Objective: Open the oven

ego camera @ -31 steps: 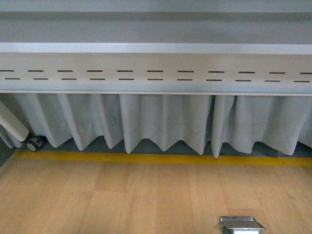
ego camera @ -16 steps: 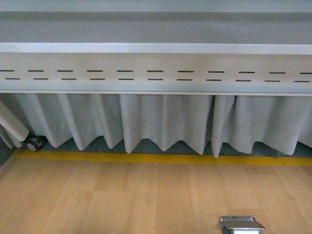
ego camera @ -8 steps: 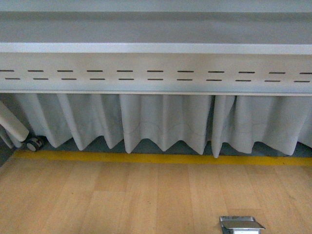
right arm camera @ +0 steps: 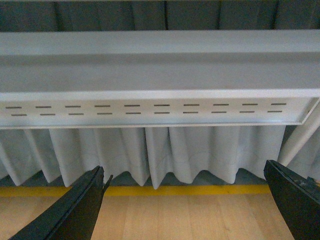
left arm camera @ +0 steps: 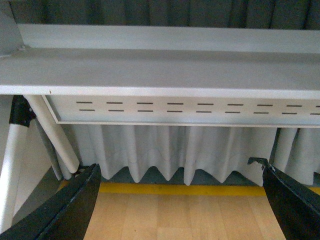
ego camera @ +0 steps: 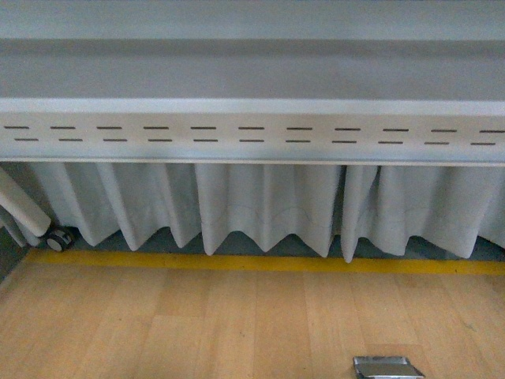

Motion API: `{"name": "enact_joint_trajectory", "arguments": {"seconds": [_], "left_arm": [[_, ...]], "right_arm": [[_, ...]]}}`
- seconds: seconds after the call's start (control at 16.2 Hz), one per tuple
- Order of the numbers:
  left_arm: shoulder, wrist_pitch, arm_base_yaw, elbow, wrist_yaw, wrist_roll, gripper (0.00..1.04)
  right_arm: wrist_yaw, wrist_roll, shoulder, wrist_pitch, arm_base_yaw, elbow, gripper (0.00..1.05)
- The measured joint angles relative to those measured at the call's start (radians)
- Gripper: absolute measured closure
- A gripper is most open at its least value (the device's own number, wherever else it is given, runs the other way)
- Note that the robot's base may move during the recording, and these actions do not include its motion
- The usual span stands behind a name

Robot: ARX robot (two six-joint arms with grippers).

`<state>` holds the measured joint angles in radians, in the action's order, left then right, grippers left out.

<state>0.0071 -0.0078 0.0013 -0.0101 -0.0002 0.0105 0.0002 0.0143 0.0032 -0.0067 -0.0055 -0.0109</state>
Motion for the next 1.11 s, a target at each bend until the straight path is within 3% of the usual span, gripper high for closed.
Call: {"name": "enact_joint_trajectory", "arguments": {"seconds": [1.11], "left_arm": [[0.0, 0.004, 0.0, 0.0, 0.0, -0.001, 0.07]], "right_arm": [[0.0, 0.0, 0.0, 0.003, 0.0, 0.0, 0.06]]}}
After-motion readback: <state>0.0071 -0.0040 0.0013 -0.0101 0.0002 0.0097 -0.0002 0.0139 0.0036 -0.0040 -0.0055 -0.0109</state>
